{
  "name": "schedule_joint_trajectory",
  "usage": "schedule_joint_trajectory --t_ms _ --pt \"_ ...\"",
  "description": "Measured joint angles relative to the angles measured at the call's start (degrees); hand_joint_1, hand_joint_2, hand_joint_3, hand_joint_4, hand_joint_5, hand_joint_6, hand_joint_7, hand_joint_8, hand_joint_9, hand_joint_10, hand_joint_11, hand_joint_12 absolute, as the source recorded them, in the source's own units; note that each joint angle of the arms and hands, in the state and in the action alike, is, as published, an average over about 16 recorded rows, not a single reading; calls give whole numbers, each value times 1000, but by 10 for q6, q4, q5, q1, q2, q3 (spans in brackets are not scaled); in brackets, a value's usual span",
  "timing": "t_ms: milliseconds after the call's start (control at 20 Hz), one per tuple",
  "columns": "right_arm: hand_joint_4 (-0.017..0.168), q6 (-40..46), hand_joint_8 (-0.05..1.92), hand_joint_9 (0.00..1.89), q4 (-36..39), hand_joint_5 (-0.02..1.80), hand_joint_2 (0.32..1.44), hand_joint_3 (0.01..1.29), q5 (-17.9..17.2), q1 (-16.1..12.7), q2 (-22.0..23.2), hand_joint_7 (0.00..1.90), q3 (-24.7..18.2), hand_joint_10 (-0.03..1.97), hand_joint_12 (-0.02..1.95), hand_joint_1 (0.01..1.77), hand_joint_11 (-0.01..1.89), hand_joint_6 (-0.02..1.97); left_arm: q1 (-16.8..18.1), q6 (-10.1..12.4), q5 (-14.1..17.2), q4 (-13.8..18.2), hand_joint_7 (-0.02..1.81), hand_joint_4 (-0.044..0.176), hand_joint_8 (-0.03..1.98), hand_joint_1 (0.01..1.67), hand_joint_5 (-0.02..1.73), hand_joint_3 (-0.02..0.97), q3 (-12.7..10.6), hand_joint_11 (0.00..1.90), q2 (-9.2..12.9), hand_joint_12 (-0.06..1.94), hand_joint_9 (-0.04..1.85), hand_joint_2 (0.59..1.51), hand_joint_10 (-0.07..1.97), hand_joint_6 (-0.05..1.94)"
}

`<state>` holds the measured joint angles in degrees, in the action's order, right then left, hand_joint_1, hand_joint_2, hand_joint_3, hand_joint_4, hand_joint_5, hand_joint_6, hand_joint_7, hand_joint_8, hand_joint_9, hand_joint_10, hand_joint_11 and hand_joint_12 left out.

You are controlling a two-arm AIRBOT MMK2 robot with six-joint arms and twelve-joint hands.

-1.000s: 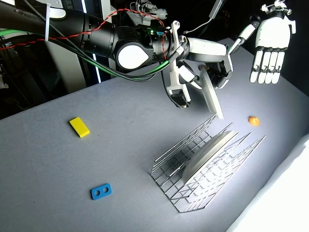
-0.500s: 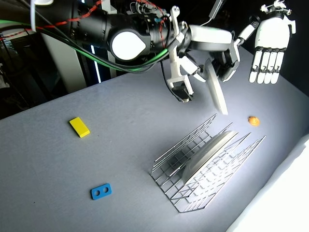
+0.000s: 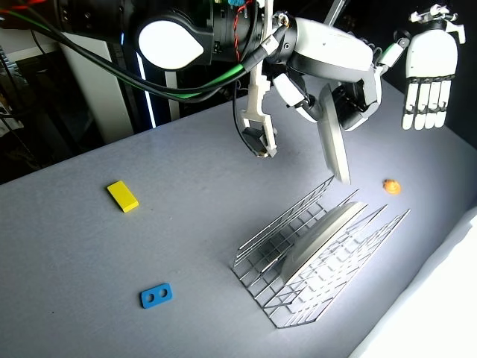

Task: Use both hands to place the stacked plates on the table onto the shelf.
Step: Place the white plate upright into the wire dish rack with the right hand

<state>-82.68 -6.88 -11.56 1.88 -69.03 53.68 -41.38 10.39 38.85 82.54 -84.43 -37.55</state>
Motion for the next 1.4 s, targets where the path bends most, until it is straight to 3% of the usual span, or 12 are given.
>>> schedule_joint_trajectory --t_ms 300,1000,1400 --pt "-2 -7 1117 975 -83 792 1060 9 24 -16 21 921 -1 887 1385 1253 831 1134 -2 7 13 8 19 6 1 23 41 15 -3 16 4 5 21 1090 8 21" --pt "-6 -26 1113 1005 -261 814 1061 9 39 -27 37 953 13 835 1346 1254 849 1047 -2 8 130 14 26 6 1 23 57 15 -13 18 9 5 20 1102 8 20" --pt "-8 -27 1089 1011 -320 813 1061 9 41 -29 37 960 27 826 1355 1259 849 1043 -2 8 148 16 26 6 1 24 64 15 -16 21 9 5 18 1103 8 20"
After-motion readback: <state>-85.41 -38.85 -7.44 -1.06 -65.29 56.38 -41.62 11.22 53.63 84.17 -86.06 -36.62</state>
